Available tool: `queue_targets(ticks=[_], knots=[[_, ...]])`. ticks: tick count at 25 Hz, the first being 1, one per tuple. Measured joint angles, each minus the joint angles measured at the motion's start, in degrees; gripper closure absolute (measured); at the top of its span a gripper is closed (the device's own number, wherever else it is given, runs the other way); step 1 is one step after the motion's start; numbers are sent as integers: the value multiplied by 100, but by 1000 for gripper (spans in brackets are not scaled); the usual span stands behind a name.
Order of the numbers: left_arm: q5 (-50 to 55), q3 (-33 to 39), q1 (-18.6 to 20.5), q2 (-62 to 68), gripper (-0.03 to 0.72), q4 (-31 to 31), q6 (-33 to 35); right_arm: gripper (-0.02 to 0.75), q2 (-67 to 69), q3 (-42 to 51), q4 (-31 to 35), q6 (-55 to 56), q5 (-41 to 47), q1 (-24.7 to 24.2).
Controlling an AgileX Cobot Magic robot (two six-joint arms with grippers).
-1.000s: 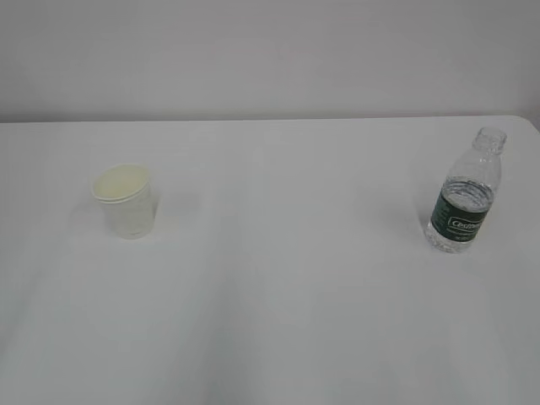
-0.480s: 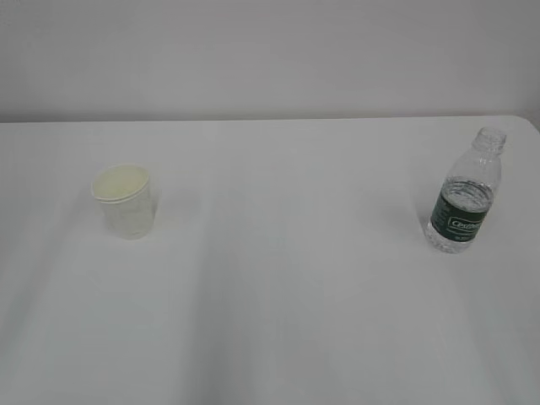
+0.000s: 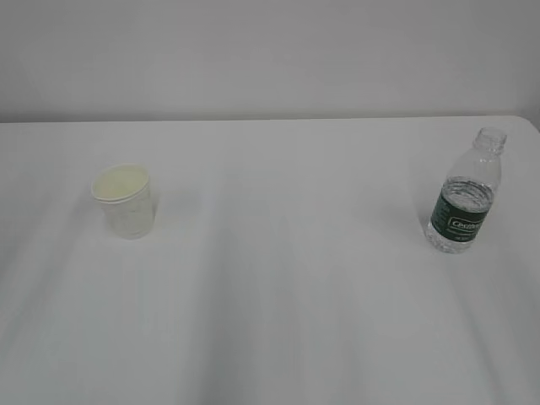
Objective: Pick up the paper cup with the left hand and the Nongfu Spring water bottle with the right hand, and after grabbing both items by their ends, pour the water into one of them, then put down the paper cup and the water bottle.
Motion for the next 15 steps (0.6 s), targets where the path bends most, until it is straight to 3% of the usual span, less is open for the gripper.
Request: queue_targets(ticks=[15], knots=[[-1740, 0, -692, 1205, 150, 154, 0, 153, 1455, 0, 9, -13, -1859, 0]])
